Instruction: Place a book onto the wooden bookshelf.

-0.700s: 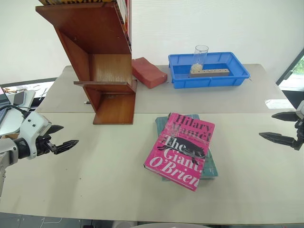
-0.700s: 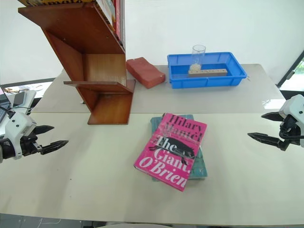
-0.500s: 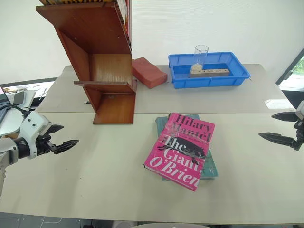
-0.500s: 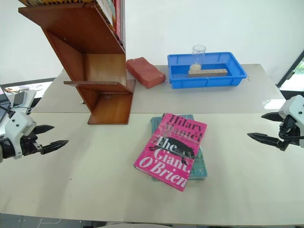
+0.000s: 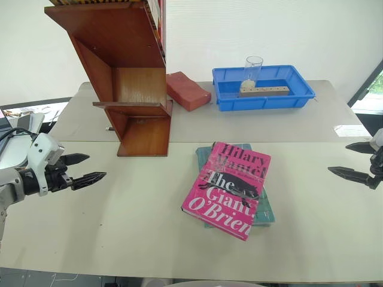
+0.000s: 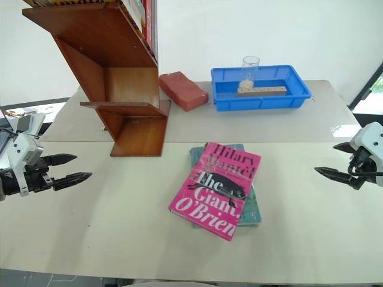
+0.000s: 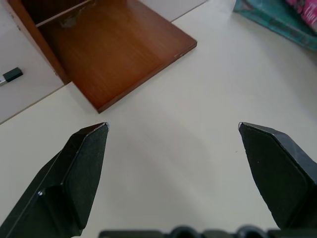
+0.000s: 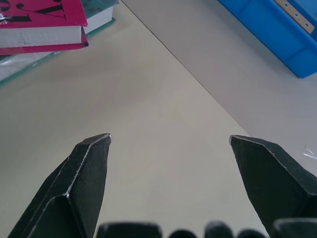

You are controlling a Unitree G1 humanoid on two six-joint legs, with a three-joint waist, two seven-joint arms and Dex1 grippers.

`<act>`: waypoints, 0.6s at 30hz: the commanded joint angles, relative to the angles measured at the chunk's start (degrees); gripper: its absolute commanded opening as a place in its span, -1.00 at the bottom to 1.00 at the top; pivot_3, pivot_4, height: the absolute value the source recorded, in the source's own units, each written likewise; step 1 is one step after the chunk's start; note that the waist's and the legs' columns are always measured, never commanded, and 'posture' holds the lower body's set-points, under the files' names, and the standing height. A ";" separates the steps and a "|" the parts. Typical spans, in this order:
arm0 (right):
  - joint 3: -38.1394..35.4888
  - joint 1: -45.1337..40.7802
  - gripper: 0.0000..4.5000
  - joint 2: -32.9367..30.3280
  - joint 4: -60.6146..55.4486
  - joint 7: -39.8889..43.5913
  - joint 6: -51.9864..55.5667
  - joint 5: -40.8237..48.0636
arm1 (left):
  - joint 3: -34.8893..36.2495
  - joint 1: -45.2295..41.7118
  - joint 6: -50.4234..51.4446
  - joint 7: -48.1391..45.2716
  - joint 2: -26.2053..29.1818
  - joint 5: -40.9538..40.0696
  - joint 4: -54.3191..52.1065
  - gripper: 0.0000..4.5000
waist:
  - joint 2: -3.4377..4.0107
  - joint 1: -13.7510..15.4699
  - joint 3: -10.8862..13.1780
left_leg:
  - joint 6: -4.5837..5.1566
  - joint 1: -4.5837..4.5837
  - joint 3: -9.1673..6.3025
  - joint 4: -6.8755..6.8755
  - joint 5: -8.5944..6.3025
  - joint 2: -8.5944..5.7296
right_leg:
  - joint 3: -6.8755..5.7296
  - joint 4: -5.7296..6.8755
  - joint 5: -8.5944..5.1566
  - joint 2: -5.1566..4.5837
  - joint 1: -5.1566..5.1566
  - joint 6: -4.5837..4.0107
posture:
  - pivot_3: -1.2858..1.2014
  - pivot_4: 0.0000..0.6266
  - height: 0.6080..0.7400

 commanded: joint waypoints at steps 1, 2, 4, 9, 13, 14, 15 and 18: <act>-0.87 -1.21 0.89 0.35 -2.25 -0.07 -0.08 1.22 | -1.64 -2.42 7.94 -2.37 -0.20 -6.53 -3.19 1.00 | 0.00 -0.03 0.00 | 0.00 0.00 0.00 0.01 0.00 0.00 | 0.00 0.00 -0.02 0.00 0.01 0.03 | 0.03 -0.52 -0.38; -0.75 -1.34 0.89 0.64 -2.88 -0.22 0.04 1.40 | -2.22 -3.28 10.01 -2.34 -0.98 -8.02 -3.30 1.00 | 0.00 -0.02 0.00 | 0.00 0.00 0.00 0.02 0.00 -0.01 | 0.00 -0.01 -0.04 -0.01 0.03 0.08 | 0.03 -0.52 -0.38; -0.75 -1.39 0.65 1.76 -5.52 -0.73 0.40 2.07 | -3.65 -7.08 16.63 -0.62 -4.71 -12.77 -2.31 1.00 | 0.04 0.12 -0.01 | 0.00 0.00 0.00 0.02 0.00 -0.01 | 0.00 -0.01 -0.07 0.00 0.04 0.14 | 0.03 -0.52 -0.38; 1.06 1.65 -0.10 3.85 -12.74 -1.65 1.30 1.13 | -8.75 -14.14 26.83 2.32 -13.02 -17.84 0.77 1.00 | 0.01 0.11 -0.01 | -0.01 -0.18 -0.07 0.09 0.02 -0.02 | 0.00 0.09 -0.07 0.06 0.18 0.16 | 0.03 -0.52 -0.38; 5.53 2.67 -0.67 5.59 -16.00 -3.17 1.04 -0.84 | -13.80 -18.08 31.03 3.78 -19.87 -18.21 4.22 1.00 | -0.05 0.16 -0.02 | -0.01 -0.21 -0.13 0.17 0.03 -0.03 | -0.03 0.06 0.03 0.08 0.25 0.05 | 0.03 -0.52 -0.38; 6.91 2.47 -0.85 6.06 -16.60 -3.39 0.93 -1.24 | -14.71 -18.85 31.32 4.10 -21.62 -17.94 5.67 1.00 | -0.05 0.14 -0.02 | -0.01 -0.22 -0.13 0.19 0.03 -0.05 | -0.01 0.05 0.05 0.07 0.26 0.03 | 0.03 -0.52 -0.38; 7.99 2.26 -0.98 6.48 -17.02 -3.61 0.80 -1.65 | -15.31 -19.42 31.46 4.71 -23.00 -17.55 6.79 1.00 | -0.05 0.13 -0.02 | -0.01 -0.23 -0.14 0.19 0.03 -0.06 | -0.01 0.05 0.06 0.07 0.25 0.02 | 0.03 -0.52 -0.38; 12.28 0.95 -0.98 7.88 -17.62 -4.35 -0.16 -3.67 | -18.04 -20.25 32.26 5.74 -27.05 -16.91 9.05 1.00 | -0.05 0.07 -0.02 | -0.02 -0.27 -0.17 0.19 0.04 -0.06 | -0.01 0.06 0.08 0.09 0.22 -0.01 | 0.03 -0.52 -0.38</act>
